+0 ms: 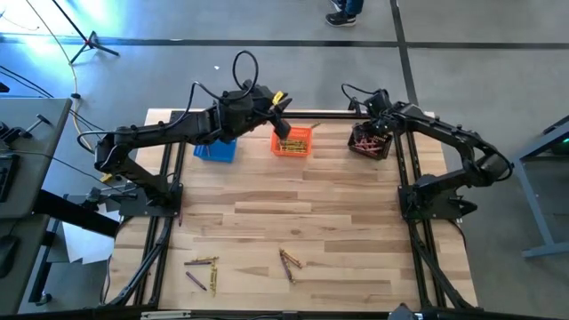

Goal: Sort crayons
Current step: Put the top red crayon into the black bin, then put the yellow crayon into the orange bin

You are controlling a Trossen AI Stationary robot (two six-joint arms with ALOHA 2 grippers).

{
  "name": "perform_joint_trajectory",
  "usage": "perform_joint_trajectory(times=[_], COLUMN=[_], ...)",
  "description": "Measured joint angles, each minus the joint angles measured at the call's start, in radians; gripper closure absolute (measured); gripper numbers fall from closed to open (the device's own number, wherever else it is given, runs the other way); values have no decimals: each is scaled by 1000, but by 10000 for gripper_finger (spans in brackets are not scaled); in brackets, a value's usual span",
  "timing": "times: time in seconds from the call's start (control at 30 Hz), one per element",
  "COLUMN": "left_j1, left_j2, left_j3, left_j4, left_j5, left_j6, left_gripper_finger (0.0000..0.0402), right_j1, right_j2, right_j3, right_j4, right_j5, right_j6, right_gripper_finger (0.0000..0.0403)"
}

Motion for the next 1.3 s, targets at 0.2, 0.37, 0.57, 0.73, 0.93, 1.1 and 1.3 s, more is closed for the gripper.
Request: perform_joint_trajectory(times=[0.2,0.37,0.57,0.73,0.93,1.1,1.3], left_j1=[0,0,0,-1,-6,-8,-6], left_j2=[0,0,0,0,0,-6,-33], left_j3=[0,0,0,0,0,0,0], left_j4=[-9,-136,-321,-416,-457,-535,-655], left_j5=[-34,-33,11,90,120,123,122], left_j6=[-19,-172,-362,-461,-473,-473,-472], left_gripper_finger=[332,332,332,332,332,332,332], right_j1=[1,1,2,27,84,116,127], right_j2=[0,0,0,10,146,329,559], right_j3=[0,25,119,189,297,470,693], right_j4=[7,21,42,43,28,-91,-265], right_j5=[-87,-272,-379,-386,-381,-285,-245], right_j6=[-4,-55,-259,-498,-629,-787,-989], right_gripper_finger=[264,259,260,260,259,259,259])
